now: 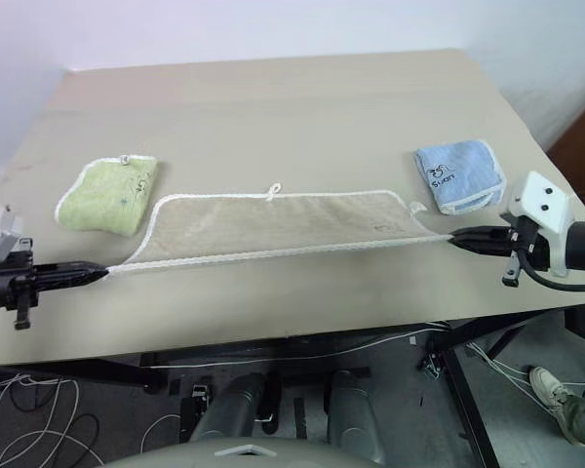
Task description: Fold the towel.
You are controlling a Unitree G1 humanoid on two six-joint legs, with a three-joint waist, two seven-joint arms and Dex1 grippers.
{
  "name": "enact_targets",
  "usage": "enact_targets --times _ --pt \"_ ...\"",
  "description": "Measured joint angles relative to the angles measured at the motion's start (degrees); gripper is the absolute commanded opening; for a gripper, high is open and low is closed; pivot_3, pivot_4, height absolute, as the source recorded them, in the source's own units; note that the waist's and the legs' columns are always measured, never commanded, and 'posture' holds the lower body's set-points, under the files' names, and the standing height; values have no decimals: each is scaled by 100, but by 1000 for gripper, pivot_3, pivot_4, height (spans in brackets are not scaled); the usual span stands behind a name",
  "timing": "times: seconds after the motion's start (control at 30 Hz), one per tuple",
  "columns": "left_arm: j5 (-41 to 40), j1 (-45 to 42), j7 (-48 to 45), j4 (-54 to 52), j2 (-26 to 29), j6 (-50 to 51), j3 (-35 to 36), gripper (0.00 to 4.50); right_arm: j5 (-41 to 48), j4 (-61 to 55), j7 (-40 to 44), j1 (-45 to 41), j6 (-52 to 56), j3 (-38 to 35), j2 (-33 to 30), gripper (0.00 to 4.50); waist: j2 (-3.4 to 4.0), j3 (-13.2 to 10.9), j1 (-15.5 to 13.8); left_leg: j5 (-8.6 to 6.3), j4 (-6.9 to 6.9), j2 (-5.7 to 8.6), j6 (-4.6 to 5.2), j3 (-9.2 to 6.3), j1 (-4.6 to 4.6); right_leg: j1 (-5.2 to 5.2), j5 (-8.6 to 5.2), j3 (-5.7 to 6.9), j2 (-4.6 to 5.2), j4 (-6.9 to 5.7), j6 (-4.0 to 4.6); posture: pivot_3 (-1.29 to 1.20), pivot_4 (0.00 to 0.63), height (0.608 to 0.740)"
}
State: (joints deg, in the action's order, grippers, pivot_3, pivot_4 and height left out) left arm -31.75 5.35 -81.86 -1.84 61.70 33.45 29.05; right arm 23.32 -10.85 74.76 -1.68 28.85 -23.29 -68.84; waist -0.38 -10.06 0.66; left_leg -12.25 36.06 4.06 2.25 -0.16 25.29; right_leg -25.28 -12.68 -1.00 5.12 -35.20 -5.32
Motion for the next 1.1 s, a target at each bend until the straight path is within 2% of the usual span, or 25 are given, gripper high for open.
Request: enact_targets --times 0.2,0.3,0.37,0.53,0.63,0.77,0.9,1.0,1.1 --pt "9 749 56 -61 18 98 525 42 50 -376 422 630 93 -360 -52 0 2 1 1 -1 -1 0 0 1 1 1 0 0 1 4 0 0 150 740" --pt "7 1024 6 -66 30 128 765 42 54 -432 612 684 64 -438 -193 0 3 1 8 -1 -2 0 0 1 1 1 -1 0 2 7 0 0 150 740" --pt "-45 974 -19 -73 19 122 798 42 134 -458 597 391 72 -357 -200 0 5 0 10 -1 -2 0 0 2 0 1 -1 0 2 7 0 0 150 740" --pt "-771 330 49 -651 -170 539 570 42 216 -397 348 -344 -35 176 -168 0 7 3 -3 -1 -2 -1 0 3 2 0 -1 11 8 14 1 0 150 740" --pt "-752 379 -126 -757 -139 509 169 622 145 -266 245 -353 -134 508 -23 0 8 3 9 -1 -4 -1 0 9 6 -4 -3 9 9 13 4 0 150 740" --pt "-717 324 -223 -848 -162 287 -152 1964 92 -238 97 -415 -235 719 106 0 9 3 13 -1 -7 -1 0 10 6 -5 -4 9 8 12 5 0 150 740" --pt "-191 141 -323 -679 -350 -802 -653 3368 41 -227 -22 -541 -344 834 218 0 13 6 5 -1 -4 -1 0 10 4 0 -3 9 9 11 6 0 150 740" --pt "440 -326 -299 -159 -774 -2314 -979 4426 25 -194 -99 -591 -400 931 282 0 24 13 -21 -1 -1 0 0 10 4 2 -3 13 13 11 6 0 150 740" --pt "686 -600 -189 123 -1155 -3160 -1228 4468 4 -180 -178 -640 -426 1008 316 0 22 14 -16 0 5 0 1 11 7 3 -3 13 13 10 5 0 150 740"
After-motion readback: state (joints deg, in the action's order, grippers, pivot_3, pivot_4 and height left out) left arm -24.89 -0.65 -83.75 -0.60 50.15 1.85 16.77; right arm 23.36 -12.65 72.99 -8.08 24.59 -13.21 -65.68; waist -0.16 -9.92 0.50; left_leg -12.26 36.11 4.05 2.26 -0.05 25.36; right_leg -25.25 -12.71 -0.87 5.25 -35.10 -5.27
